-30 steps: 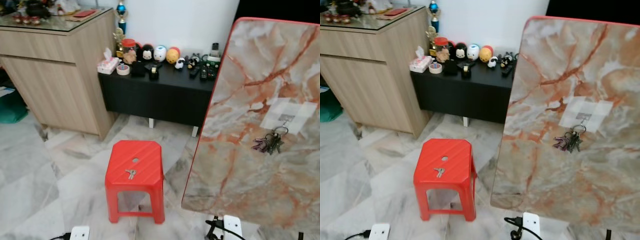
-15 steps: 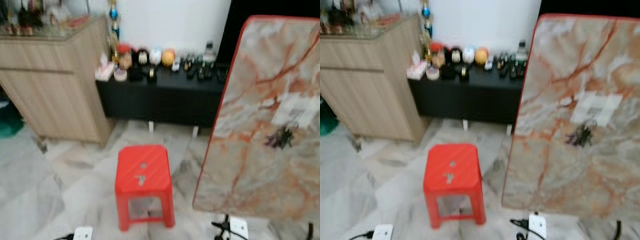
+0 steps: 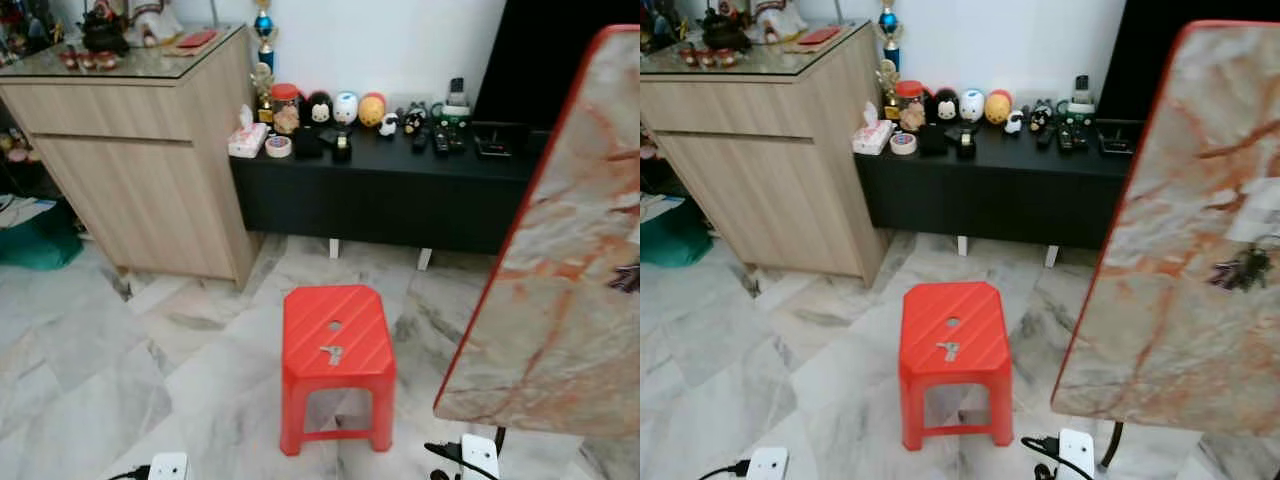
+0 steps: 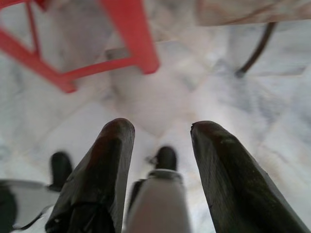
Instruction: Hang keys on a hook
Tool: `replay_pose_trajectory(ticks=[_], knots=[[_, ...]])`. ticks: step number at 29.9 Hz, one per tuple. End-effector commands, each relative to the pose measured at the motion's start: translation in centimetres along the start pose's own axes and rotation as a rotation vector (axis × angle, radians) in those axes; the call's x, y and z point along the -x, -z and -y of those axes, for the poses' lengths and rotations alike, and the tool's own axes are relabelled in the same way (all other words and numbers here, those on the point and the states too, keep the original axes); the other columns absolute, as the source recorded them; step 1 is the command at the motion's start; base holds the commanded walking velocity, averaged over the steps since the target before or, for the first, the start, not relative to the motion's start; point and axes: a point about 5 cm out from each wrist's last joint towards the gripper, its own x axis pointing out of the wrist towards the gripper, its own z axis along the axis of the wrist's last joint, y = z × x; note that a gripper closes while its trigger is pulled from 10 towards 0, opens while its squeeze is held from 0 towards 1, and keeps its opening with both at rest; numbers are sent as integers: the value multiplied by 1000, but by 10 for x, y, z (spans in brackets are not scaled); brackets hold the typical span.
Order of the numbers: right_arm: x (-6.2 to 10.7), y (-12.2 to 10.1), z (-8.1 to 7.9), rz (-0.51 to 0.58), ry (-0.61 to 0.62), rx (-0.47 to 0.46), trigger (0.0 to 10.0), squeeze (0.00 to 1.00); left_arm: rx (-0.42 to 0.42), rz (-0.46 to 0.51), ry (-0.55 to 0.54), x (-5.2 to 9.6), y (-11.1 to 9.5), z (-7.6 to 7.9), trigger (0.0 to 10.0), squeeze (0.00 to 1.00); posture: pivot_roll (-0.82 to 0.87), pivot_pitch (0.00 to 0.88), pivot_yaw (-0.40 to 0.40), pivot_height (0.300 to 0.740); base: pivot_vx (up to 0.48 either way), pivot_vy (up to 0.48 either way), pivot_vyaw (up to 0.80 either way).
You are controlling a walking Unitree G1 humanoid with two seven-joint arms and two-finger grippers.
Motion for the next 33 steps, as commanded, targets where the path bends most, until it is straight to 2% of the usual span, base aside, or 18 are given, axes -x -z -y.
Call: replay_pose_trajectory(ticks=[1,15,33], knots=[[0,-4,0,14,-6,4,10000,0,0,-24,-7,1,6,-2,10000,0,81,0,-18,740,0,390,0],[-1,-7,-2,28,-20,9,10000,0,5,-22,-11,2,7,-1,10000,0,80,0,-20,740,0,386,0],[-1,-9,-3,35,-24,5,10000,0,-2,-13,-7,1,5,-2,10000,0,82,0,-19,740,0,0,0]])
